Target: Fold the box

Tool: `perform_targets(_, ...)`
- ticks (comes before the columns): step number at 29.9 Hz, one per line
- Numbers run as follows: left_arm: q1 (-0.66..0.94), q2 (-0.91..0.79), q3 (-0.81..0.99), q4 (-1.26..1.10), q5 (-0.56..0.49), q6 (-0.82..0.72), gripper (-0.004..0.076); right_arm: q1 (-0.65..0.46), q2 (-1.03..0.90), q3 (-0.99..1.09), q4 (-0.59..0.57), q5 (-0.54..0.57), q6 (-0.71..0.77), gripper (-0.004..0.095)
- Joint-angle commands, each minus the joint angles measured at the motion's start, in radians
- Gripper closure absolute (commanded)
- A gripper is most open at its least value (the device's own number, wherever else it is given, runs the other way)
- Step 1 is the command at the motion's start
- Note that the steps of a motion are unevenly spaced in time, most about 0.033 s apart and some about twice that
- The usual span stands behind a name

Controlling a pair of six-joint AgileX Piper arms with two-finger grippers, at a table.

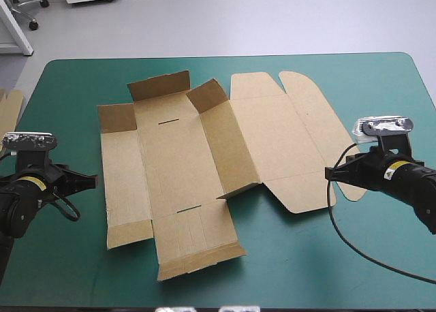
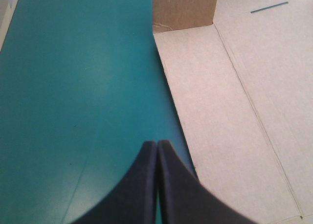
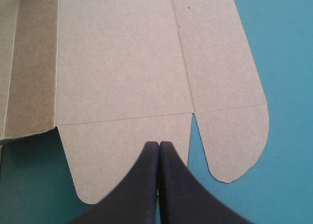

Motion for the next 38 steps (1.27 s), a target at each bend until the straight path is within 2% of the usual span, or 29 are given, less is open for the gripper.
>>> perform_targets(1,-0.003,-0.007,-0.026,0.002,-0.06,-0.007,0.0738,-0.003,-0.008,-0.035,0.002,-0.05,-0.013,0.0942)
perform_targets(27,-0.003,-0.007,-0.026,-0.001,-0.051,-0.009,0.073,-0.003,-0.008,-0.035,0.002,-0.072,-0.02,0.0942)
perform_targets(35,-0.003,-0.007,-0.026,-0.038,-0.051,-0.005,0.0609,-0.003,-0.008,-0.035,0.002,-0.083,-0.022,0.0942)
perform_targets(38,-0.003,-0.007,-0.026,-0.073,-0.064,-0.005,0.0524,-0.003,-0.008,-0.035,0.002,-0.083,-0.022,0.0942)
